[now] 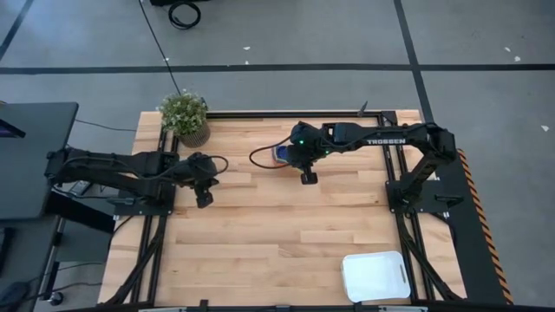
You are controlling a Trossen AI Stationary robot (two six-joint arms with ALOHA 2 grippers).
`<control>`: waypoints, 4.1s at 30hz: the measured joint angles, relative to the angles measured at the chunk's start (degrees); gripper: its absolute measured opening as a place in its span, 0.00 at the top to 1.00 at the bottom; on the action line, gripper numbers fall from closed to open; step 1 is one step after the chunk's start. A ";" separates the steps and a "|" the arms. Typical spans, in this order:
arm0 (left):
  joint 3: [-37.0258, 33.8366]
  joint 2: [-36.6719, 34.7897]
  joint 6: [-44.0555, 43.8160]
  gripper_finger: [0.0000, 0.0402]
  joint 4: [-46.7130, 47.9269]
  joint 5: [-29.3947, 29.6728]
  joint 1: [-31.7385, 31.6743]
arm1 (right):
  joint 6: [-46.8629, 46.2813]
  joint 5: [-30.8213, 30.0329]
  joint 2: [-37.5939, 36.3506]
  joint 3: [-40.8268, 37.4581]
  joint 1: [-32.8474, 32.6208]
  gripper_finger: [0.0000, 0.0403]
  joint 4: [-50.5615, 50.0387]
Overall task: Nest measuring cups in basket
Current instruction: Put the stacked measuring cups into the white bin
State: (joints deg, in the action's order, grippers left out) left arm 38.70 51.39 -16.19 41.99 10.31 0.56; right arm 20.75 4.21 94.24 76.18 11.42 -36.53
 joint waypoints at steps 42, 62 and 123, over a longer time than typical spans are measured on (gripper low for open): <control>-0.73 -1.15 -2.60 0.97 -0.42 -0.03 0.01 | -3.83 0.04 1.71 -0.47 0.99 0.60 3.73; -0.73 -1.15 -2.60 0.97 -5.11 -0.03 0.02 | -4.60 -7.49 4.22 -0.55 1.19 0.60 11.26; -0.70 -1.17 -2.62 0.97 -8.30 -0.05 0.00 | 0.46 0.61 15.72 -0.33 5.62 0.29 9.49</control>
State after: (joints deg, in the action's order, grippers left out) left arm 38.00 50.22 -18.81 33.69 10.26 0.56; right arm 21.21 4.82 109.95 75.85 17.04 -27.05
